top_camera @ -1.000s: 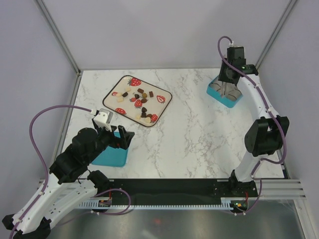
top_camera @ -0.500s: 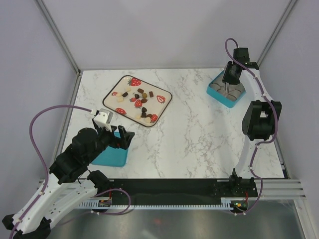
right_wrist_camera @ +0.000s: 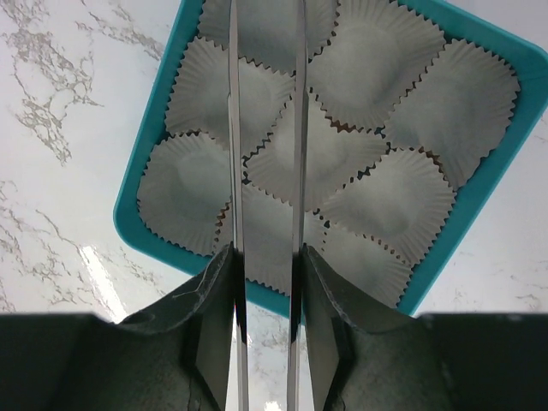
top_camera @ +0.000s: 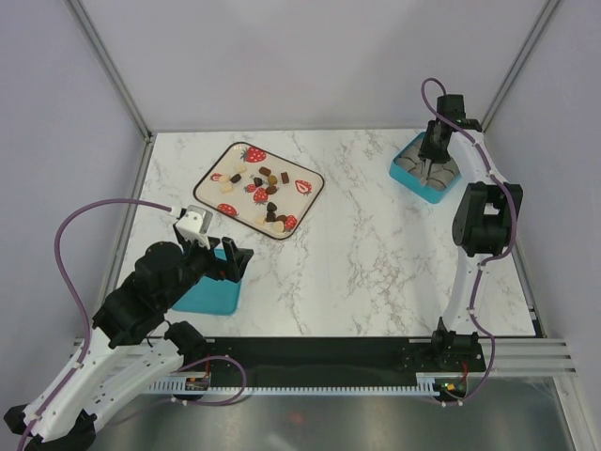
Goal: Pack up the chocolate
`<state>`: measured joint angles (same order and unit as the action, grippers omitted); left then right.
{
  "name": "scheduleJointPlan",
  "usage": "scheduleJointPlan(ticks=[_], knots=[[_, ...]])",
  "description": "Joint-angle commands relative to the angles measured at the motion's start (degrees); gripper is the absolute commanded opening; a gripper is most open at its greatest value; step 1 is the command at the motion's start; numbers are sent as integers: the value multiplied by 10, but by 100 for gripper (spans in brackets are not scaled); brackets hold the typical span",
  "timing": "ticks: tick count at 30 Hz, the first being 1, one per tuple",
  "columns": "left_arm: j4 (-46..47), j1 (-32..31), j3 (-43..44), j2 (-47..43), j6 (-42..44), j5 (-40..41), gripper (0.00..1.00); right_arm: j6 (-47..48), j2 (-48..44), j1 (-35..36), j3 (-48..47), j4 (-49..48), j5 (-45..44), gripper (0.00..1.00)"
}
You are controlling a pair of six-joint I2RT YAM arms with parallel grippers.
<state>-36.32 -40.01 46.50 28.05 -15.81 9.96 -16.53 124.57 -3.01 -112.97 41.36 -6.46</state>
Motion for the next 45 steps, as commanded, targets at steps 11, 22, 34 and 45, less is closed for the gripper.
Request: scheduleJointPlan(ticks=[11,22,34,45], knots=[[14,-2,-2,2,23,-1,100,-6,8,-2,-11,-32,-9,42],[15,-2,-1,2,23,-6,100,-13,-40,0,59,-65,3,42],[16,-2,-3,3,24,-9,100,-17,-57,5,82,-73,7,42],[17,-2,-3,2,24,-11,100,-26,-64,9,91,-75,11,42]])
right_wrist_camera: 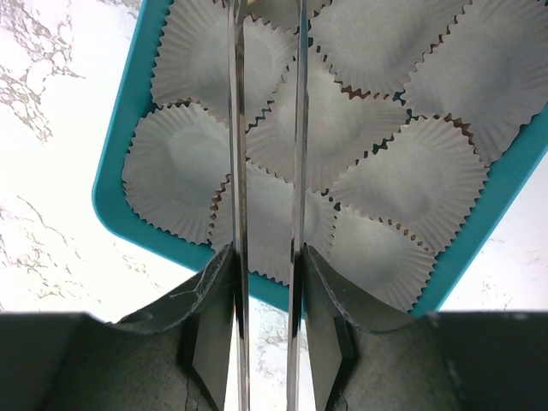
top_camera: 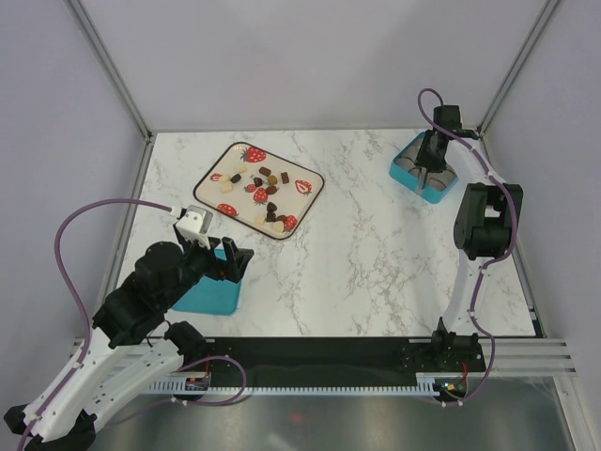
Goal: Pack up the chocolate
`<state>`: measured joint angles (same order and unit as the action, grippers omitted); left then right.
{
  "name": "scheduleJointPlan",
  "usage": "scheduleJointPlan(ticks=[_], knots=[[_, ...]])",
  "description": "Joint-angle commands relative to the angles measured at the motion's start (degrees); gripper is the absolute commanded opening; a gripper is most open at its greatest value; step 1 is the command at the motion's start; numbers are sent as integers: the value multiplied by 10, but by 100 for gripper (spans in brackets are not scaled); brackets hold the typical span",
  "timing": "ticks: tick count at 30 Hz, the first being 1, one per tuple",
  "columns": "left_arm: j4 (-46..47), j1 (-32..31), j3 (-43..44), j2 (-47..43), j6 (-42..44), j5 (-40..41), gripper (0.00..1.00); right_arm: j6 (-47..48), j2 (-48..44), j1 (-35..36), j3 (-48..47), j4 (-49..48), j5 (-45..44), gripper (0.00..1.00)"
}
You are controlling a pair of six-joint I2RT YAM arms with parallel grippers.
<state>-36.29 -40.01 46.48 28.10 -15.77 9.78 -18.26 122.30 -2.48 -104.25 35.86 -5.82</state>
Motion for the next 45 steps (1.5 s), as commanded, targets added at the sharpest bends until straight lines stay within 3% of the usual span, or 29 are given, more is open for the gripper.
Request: scheduleJointPlan(ticks=[1,11,18,32,37,45], knots=[[17,-2,-2,2,23,-9,100,-11,-43,5,4,-19,5,42],[16,-2,-2,1,23,-7,100,2,-49,6,-9,-14,-2,43],[17,-2,-3,3,23,-5,100,6,-115,21,-10,10,32,43],[11,-2,-2,-8,21,41,100,71,-238,251,126,19,121,43],[10,-2,-2,-9,21,51,100,90,-235,322,145,17,108,46],[8,-2,-2,-10,21,52,100,104,-200,377,128,30,81,50]])
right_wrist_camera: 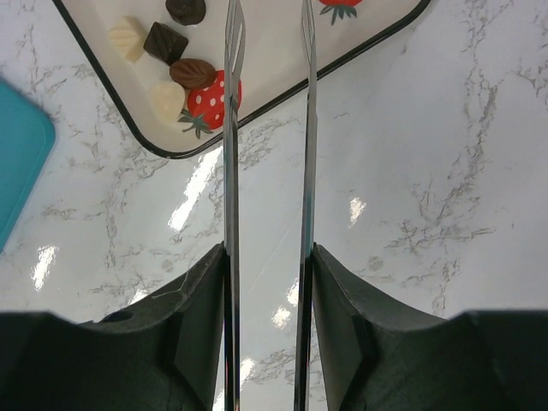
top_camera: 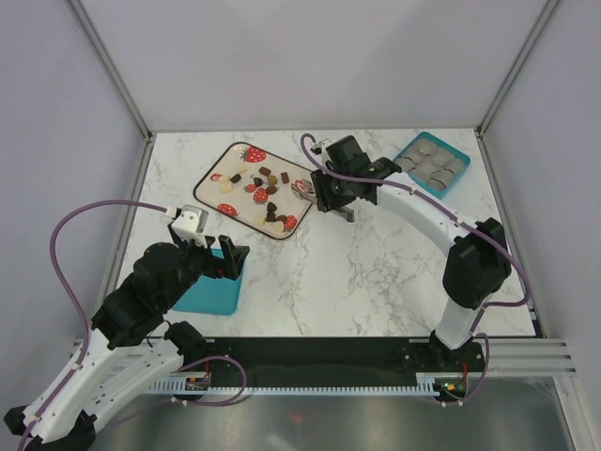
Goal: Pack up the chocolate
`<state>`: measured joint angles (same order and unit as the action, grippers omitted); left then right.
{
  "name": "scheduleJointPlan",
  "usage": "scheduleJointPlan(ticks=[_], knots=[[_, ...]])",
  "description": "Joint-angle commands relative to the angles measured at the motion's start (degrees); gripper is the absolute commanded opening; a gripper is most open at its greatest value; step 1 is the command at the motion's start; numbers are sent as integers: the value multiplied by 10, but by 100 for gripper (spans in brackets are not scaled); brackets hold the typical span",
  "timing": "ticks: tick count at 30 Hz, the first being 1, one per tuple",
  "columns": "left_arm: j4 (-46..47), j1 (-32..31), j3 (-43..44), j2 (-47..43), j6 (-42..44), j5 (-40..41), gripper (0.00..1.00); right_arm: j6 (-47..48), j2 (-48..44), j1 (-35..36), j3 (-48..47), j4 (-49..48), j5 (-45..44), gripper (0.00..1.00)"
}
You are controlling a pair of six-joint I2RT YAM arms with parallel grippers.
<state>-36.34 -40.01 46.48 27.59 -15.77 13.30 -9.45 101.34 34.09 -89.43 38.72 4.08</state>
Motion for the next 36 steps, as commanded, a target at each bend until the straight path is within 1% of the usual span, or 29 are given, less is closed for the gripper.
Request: scheduleJointPlan(ticks=[1,4,8,11,16,26,36], knots=[[9,-2,-2,-6,21,16,100,18,12,21,-23,1,-25,50],[8,-2,-2,-5,20,15,100,19,27,35,-36,6,-49,50],[9,-2,-2,-7,21,14,100,20,37,62,-45,11,-47,52],[9,-2,-2,-9,20,14,100,26,35,90,-35,13,-42,54],[9,-2,-2,-11,20,13,100,29,26,119,-19,15,-63,55],[9,-2,-2,-11,20,13,100,25,19,135,-2,24,-85,54],[8,-2,-2,-11,21,12,100,18,23,147,10,14,-52,54]])
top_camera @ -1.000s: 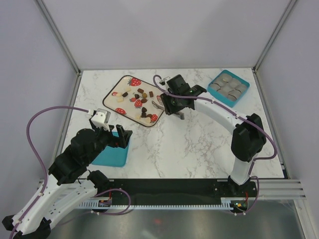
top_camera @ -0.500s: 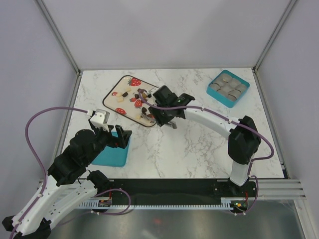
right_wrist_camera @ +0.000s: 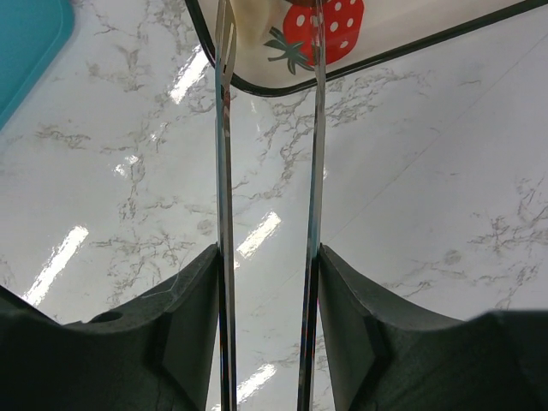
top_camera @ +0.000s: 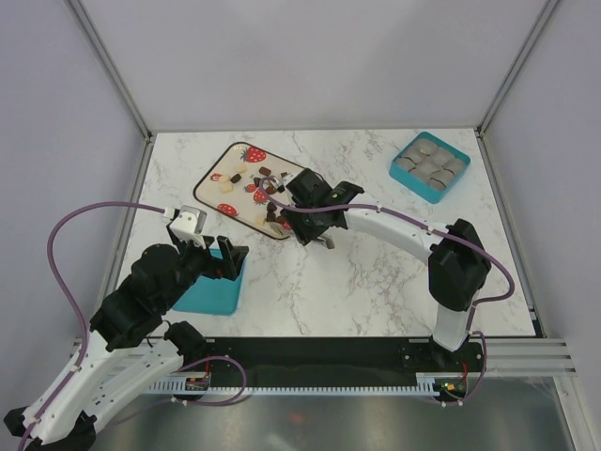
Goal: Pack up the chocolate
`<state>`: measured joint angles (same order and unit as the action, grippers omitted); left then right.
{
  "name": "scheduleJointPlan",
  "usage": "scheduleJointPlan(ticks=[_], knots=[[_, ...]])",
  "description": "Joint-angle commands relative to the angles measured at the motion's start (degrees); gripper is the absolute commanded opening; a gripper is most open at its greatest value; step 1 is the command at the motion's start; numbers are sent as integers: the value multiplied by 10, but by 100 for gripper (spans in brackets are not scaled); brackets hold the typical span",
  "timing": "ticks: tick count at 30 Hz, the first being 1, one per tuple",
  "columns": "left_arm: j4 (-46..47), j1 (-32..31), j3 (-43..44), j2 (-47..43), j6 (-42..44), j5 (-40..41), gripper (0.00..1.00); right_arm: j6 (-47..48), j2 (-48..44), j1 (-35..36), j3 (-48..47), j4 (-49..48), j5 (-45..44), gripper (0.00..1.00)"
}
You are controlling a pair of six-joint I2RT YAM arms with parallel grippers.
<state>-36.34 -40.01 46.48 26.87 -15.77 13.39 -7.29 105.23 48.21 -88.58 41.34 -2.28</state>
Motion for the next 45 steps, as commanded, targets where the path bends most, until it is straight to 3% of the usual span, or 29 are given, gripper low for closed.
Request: scheduleJointPlan(ticks=[1,27,36,41,45], knots=[[9,-2,-2,-3,21,11,100,-4,-15,6,2,-14,12,54],[8,-2,-3,-6,21,9,100,-12,20,8,-19,-7,34,50],[9,-2,-3,-7,21,9,100,-19,-12,8,-41,2,26,40],[8,-2,-3,-7,21,9,100,-17,-40,3,-78,42,-21,38],[9,-2,-2,-7,21,6,100,-16,-57,-41,-110,66,-60,38]])
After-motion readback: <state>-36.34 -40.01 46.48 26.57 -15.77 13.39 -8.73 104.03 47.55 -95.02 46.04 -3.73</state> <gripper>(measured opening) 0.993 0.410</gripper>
